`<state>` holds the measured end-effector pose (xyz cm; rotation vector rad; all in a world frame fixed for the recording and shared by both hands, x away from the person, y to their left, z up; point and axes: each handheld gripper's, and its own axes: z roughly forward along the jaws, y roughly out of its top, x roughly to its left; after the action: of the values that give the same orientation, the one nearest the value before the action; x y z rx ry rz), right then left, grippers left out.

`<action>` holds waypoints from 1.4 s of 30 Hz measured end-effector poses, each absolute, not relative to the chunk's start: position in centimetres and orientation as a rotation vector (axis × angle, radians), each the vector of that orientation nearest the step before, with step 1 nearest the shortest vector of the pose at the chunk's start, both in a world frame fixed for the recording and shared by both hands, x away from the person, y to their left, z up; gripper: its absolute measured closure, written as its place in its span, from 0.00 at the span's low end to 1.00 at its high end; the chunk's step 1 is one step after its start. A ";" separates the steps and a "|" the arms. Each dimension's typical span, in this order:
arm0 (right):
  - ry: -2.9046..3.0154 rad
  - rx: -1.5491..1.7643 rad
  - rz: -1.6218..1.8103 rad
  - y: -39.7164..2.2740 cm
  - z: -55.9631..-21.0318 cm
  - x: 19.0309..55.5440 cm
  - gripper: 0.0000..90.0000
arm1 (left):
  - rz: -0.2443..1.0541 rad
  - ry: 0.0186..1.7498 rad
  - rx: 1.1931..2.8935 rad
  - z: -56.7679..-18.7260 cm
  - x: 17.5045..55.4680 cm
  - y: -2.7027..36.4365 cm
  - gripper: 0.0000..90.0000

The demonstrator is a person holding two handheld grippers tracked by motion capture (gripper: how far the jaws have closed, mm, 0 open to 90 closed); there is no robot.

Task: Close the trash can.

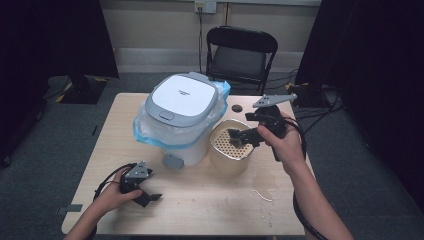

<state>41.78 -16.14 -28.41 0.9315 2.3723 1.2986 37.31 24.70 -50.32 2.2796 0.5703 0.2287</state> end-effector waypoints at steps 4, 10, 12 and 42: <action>2.384 0.933 1.292 -16.5 -29.6 41.4 0.16 | 0.229 0.570 2.280 -50.3 37.3 24.7 0.00; 2.404 0.929 1.279 -16.9 -30.9 41.1 0.16 | 0.229 0.570 2.280 -50.3 37.3 24.7 0.00; 2.408 0.933 1.274 -17.4 -31.6 40.8 0.16 | 0.227 0.571 2.279 -50.3 37.3 24.7 0.00; 2.442 1.009 1.204 -21.0 -38.3 38.8 0.16 | 0.226 0.572 2.280 -50.3 37.3 24.7 0.00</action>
<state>38.84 -21.04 -38.30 1.0088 2.4418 1.2040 37.30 24.70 -50.34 2.2795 0.5722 0.2262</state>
